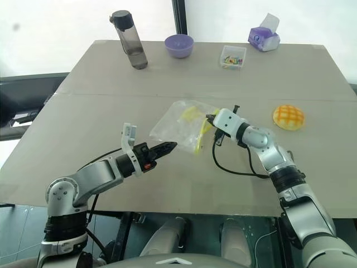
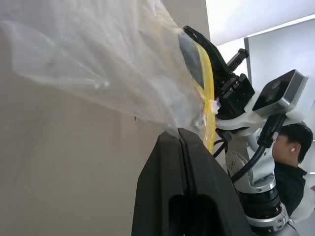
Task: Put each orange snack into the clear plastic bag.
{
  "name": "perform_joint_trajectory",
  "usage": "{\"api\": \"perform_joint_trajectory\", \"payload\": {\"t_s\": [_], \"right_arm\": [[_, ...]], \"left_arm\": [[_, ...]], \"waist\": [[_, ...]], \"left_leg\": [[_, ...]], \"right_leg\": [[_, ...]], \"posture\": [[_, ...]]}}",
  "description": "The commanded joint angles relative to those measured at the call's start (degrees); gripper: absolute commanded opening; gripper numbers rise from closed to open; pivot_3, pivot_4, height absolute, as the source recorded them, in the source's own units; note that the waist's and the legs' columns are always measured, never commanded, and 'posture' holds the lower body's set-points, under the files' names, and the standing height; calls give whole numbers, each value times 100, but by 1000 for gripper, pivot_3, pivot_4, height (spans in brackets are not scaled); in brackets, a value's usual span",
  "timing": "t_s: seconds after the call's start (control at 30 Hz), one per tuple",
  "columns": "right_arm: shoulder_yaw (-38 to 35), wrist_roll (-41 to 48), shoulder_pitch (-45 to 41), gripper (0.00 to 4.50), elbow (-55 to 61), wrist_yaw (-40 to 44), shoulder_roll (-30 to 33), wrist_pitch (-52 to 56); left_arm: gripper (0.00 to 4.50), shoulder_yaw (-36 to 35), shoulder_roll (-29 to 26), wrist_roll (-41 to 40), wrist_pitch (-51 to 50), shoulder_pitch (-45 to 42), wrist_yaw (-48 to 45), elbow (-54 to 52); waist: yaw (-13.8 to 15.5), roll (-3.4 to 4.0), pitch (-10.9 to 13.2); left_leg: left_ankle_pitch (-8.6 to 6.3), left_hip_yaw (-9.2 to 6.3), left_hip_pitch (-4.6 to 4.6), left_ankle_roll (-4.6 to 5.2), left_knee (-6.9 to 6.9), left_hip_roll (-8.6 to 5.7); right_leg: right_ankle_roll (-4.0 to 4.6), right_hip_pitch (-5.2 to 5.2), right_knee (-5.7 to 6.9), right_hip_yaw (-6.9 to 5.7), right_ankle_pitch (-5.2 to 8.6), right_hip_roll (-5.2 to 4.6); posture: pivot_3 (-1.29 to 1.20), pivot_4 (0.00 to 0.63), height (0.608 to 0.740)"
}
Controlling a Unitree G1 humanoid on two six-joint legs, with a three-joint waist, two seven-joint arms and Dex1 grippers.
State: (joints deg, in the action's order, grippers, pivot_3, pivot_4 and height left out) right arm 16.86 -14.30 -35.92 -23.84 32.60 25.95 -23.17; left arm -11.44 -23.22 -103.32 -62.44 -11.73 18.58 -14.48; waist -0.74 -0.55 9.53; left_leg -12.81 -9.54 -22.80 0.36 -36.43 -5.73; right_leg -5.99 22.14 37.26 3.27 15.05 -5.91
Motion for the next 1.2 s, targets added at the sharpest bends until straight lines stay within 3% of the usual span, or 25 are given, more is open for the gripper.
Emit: {"api": "perform_joint_trajectory", "payload": {"t_s": [0.03,0.23,0.3,0.43,0.6,0.73,0.93,1.03,1.2], "right_arm": [[-88,-65,-125,88,-28,-137,36,-286],[-228,-53,-141,88,5,-333,-19,-126],[-298,-105,-176,0,24,-530,-28,-47],[-398,-620,-283,0,112,-1398,-133,449],[-332,-1129,-462,0,260,-1759,-260,1287],[-136,-1622,-646,0,415,-1641,-261,2021],[187,-2317,-701,0,966,-1553,-408,2842],[356,-2504,-877,0,1007,-1574,-727,3170],[519,-2617,-1137,0,721,-1738,-972,3206]], "left_arm": [[0,160,-232,-78,42,1,-347,-89],[0,193,-475,628,317,-80,-984,-242],[533,160,-523,964,441,-107,-1353,-383],[2270,172,-537,1437,646,-237,-1312,-248],[2270,-38,-653,2035,964,-507,-1655,-244],[2270,175,-860,3332,1487,-918,-2057,-445],[2270,1385,-1098,5614,2149,-1461,-2659,-841],[2270,2886,-1681,7781,2758,-1807,-3000,-880],[2270,3316,-1287,8692,2739,-1887,-3039,-677]], "waist": [[-1,0,0],[-5,0,0],[-4,0,0],[-2,0,1],[-22,-2,2],[-20,-4,4],[-18,-7,5],[-47,-12,11],[-92,-15,13]], "left_leg": [[0,1,0,0,0,0],[1,18,1,-1,1,0],[1,30,0,-1,1,1],[2,53,-1,-2,2,3],[3,68,-2,-5,7,13],[4,76,-5,-5,8,9],[4,85,-14,-5,15,10],[4,104,-17,-6,18,6],[4,92,-14,-7,23,18]], "right_leg": [[0,1,1,2,0,0],[1,13,16,18,1,3],[1,24,26,30,1,4],[1,42,44,55,1,7],[2,56,50,69,1,17],[2,60,51,76,0,18],[1,63,37,75,0,14],[1,69,40,77,0,19],[3,75,44,83,-1,22]], "posture": [[0,150,739],[0,150,739],[0,150,739],[0,150,739],[0,150,739],[0,150,739],[0,150,739],[0,150,739],[0,150,739]]}}
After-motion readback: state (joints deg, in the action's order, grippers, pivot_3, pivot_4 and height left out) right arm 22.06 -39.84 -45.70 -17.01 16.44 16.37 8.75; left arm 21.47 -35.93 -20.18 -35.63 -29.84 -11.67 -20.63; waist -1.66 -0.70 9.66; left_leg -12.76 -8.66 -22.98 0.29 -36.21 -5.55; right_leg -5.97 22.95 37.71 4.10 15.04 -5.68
